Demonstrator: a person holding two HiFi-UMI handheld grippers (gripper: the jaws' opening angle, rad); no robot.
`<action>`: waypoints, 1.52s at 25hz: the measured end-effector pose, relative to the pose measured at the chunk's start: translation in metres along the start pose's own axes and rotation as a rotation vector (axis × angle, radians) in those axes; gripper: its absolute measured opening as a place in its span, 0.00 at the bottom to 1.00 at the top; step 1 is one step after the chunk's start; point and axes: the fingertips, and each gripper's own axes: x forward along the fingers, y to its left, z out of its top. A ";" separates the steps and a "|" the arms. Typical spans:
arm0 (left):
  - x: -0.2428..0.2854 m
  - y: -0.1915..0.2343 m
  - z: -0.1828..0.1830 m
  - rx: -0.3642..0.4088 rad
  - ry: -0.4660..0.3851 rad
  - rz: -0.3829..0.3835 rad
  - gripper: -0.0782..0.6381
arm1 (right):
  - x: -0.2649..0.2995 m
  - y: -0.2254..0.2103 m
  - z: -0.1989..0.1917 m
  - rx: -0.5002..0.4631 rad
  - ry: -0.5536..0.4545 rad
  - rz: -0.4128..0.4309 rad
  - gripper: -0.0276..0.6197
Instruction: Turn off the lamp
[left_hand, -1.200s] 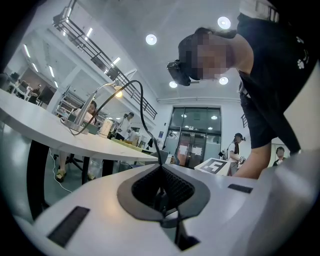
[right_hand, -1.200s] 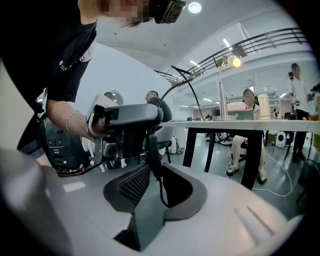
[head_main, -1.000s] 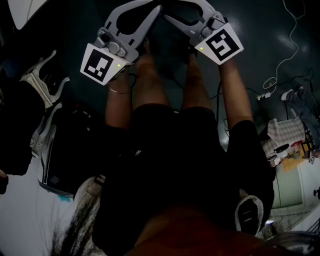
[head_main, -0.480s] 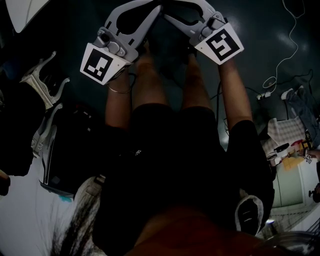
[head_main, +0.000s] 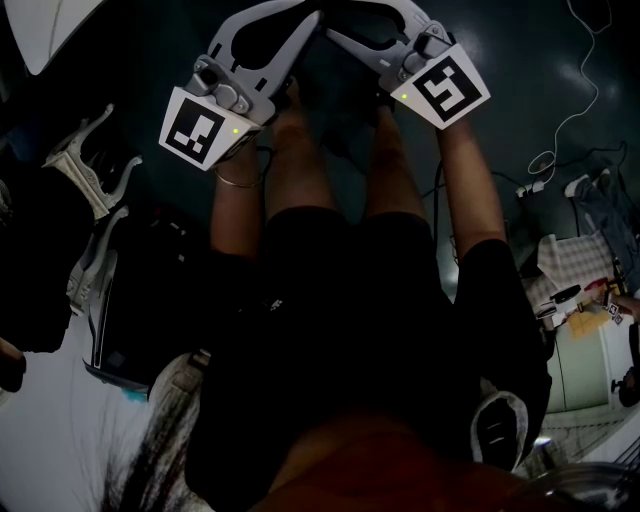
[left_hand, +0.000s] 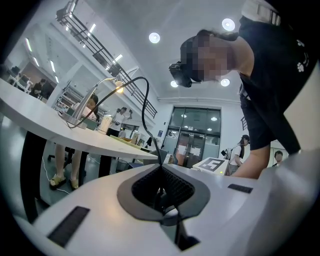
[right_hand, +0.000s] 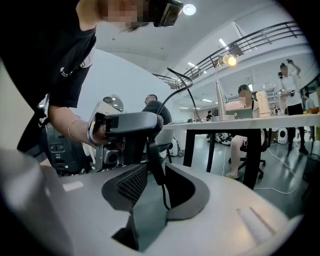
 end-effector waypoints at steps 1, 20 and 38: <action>0.000 0.000 0.000 -0.004 -0.002 0.001 0.13 | 0.000 0.000 0.000 -0.006 0.002 0.000 0.21; -0.001 0.003 -0.001 -0.019 -0.009 0.010 0.13 | 0.000 0.004 -0.003 -0.030 0.028 0.017 0.19; -0.002 0.003 -0.002 -0.030 -0.014 0.011 0.13 | -0.001 0.005 -0.005 -0.048 0.047 0.015 0.19</action>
